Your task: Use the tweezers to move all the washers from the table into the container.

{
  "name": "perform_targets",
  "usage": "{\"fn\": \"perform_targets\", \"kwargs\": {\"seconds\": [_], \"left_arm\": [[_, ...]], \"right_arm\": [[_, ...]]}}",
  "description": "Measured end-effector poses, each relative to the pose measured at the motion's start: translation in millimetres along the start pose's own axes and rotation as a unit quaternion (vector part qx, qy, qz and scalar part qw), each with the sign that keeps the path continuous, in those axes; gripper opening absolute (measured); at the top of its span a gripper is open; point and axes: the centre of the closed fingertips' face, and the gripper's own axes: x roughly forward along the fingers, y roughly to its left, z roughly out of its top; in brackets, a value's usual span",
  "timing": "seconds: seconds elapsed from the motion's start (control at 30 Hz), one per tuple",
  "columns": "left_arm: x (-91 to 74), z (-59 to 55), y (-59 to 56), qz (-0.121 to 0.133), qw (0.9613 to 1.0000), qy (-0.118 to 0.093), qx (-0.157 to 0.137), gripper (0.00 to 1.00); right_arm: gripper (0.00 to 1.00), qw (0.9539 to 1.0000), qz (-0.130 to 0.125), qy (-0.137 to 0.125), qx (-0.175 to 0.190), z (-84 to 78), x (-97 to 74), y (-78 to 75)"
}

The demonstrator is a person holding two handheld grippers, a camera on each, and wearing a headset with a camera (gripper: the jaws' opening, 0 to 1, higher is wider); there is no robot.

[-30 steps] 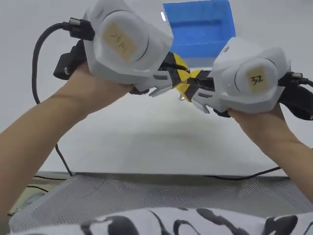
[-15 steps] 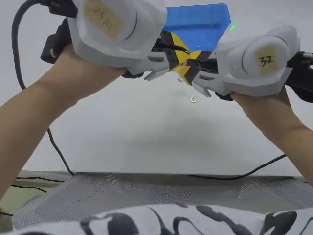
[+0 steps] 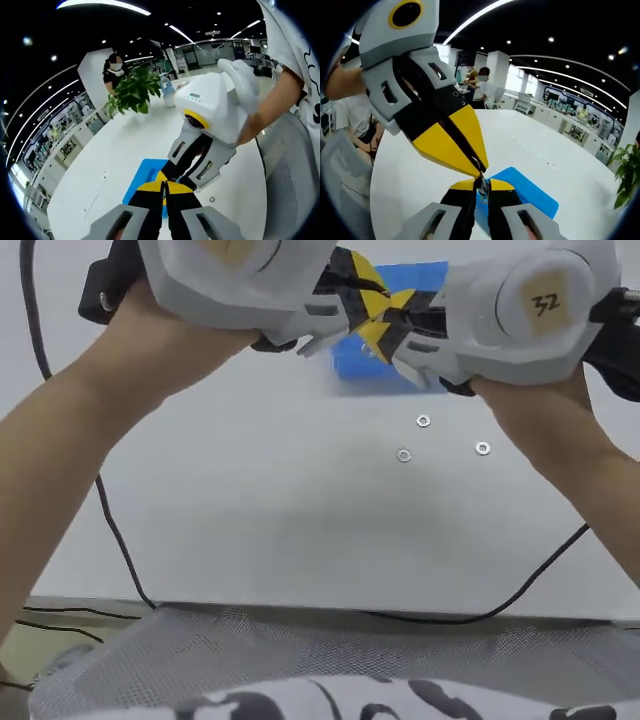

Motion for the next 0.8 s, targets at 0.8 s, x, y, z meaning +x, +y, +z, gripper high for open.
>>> {"fn": "perform_targets", "kwargs": {"seconds": [0.8], "left_arm": [[47.8, -48.5, 33.7, 0.015, 0.9986, 0.038, -0.034, 0.00]], "right_arm": [[0.04, 0.9984, 0.004, 0.035, 0.044, -42.5, 55.5, -25.7]]}}
